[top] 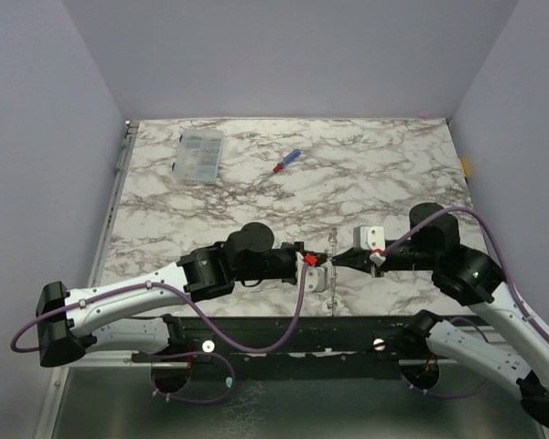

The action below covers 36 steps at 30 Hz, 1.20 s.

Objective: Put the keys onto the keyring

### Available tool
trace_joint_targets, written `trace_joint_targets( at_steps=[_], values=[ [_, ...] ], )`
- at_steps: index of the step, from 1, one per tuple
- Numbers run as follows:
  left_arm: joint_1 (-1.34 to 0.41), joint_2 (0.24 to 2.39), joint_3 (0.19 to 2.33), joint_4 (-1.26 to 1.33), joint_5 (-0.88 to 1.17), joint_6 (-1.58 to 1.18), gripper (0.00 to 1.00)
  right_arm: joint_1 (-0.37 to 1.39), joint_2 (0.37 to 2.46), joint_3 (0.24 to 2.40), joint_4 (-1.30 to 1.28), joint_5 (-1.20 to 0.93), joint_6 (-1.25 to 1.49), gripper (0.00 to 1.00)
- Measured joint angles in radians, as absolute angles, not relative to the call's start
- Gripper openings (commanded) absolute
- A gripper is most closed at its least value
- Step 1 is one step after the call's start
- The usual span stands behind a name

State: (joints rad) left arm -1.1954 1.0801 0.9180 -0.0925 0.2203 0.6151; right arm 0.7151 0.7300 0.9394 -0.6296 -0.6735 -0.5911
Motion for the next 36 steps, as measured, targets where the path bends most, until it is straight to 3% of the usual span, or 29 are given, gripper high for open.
trace_joint_targets(
  at_steps=[15, 19, 22, 36],
  values=[
    [-1.195, 1.073, 0.897, -0.014, 0.234, 0.557, 0.0, 0.715, 0.591, 0.791, -0.39, -0.666, -0.471, 0.01],
    [-1.191, 1.058, 0.881, 0.016, 0.229, 0.535, 0.27, 0.715, 0.592, 0.788, -0.364, -0.666, -0.456, 0.01],
    [-1.192, 1.05, 0.876, 0.038, 0.228, 0.519, 0.35, 0.715, 0.592, 0.788, -0.341, -0.67, -0.449, 0.01],
    [-1.193, 1.024, 0.874, 0.063, 0.247, 0.498, 0.34, 0.715, 0.593, 0.788, -0.323, -0.698, -0.437, 0.01]
  ],
)
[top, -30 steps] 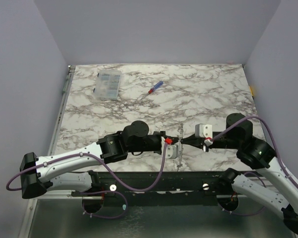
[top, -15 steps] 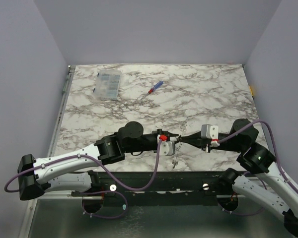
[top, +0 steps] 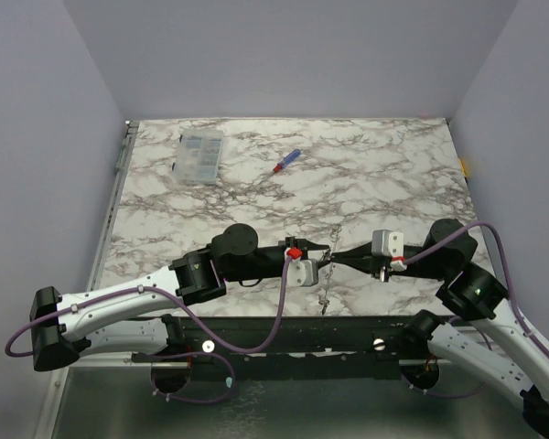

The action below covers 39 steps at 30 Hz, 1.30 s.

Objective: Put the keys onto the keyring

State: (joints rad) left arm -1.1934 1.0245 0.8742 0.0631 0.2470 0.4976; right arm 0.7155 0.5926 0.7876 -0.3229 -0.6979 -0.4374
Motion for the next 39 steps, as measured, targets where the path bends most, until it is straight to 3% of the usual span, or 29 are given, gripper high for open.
trace_joint_targets(
  at_steps=[22, 33, 39],
  values=[
    [-1.193, 1.034, 0.832, 0.14, 0.244, 0.464, 0.28, 0.719, 0.606, 0.782, -0.166, -0.754, -0.347, 0.01],
    [-1.193, 0.993, 0.81, 0.179, 0.208, 0.448, 0.01, 0.719, 0.621, 0.782, -0.16, -0.775, -0.347, 0.01],
    [-1.193, 0.988, 0.804, 0.179, 0.2, 0.449, 0.0, 0.719, 0.632, 0.782, -0.158, -0.78, -0.347, 0.01]
  ],
)
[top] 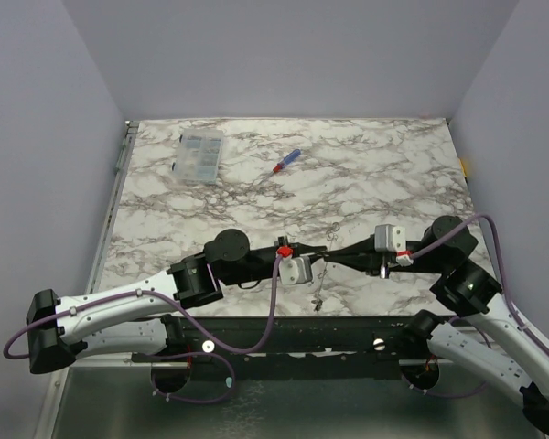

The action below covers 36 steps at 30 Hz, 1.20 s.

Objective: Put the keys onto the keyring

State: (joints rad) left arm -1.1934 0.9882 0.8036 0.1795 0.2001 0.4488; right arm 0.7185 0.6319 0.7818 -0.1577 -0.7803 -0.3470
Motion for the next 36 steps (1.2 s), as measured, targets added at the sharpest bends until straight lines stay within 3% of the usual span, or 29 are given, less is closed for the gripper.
trace_joint_targets(
  at_steps=[3, 7, 12, 26, 36],
  values=[
    [-1.193, 0.983, 0.799, 0.179, 0.196, 0.449, 0.0, 0.719, 0.64, 0.782, -0.157, -0.78, -0.348, 0.04],
    [-1.193, 0.981, 0.798, 0.171, 0.185, 0.449, 0.0, 0.719, 0.648, 0.784, -0.162, -0.778, -0.357, 0.21],
    [-1.193, 0.98, 0.798, 0.142, 0.168, 0.453, 0.0, 0.719, 0.669, 0.815, -0.227, -0.756, -0.391, 0.28],
    [-1.193, 0.984, 0.798, 0.099, 0.127, 0.454, 0.0, 0.719, 0.735, 0.912, -0.41, -0.69, -0.484, 0.43],
    [-1.193, 0.997, 0.798, 0.063, 0.107, 0.455, 0.0, 0.719, 0.832, 1.026, -0.61, -0.688, -0.563, 0.44]
  ],
)
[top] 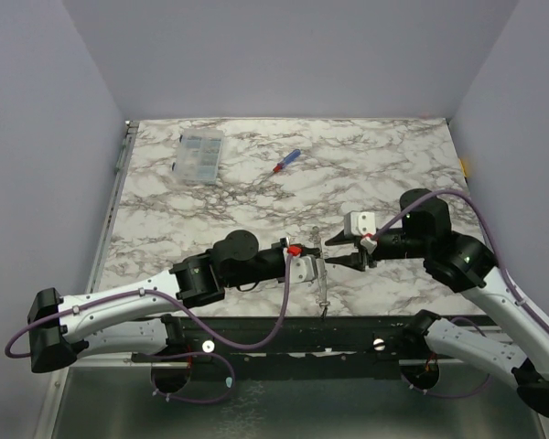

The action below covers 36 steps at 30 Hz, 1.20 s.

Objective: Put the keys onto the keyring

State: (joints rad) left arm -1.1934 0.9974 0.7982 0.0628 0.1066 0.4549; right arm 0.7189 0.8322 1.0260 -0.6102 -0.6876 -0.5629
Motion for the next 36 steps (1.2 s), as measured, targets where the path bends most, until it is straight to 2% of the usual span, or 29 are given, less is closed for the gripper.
trace_joint_targets(
  at_steps=[12, 15, 21, 26, 34, 36],
  values=[
    [-1.193, 1.018, 0.804, 0.036, 0.101, 0.457, 0.0, 0.719, 0.897, 1.032, -0.659, -0.702, -0.569, 0.42],
    [-1.193, 1.028, 0.807, 0.03, 0.1, 0.457, 0.0, 0.719, 0.906, 1.035, -0.662, -0.707, -0.568, 0.37],
    [-1.193, 1.049, 0.822, 0.017, 0.099, 0.458, 0.0, 0.719, 0.918, 1.046, -0.675, -0.714, -0.566, 0.15],
    [-1.193, 1.052, 0.823, 0.009, 0.096, 0.461, 0.0, 0.719, 0.923, 1.046, -0.684, -0.713, -0.567, 0.01],
    [-1.193, 1.051, 0.823, 0.007, 0.096, 0.461, 0.0, 0.719, 0.918, 1.041, -0.677, -0.711, -0.57, 0.01],
    [-1.193, 1.049, 0.823, 0.007, 0.096, 0.461, 0.09, 0.719, 0.904, 1.029, -0.662, -0.711, -0.569, 0.01]
  ],
)
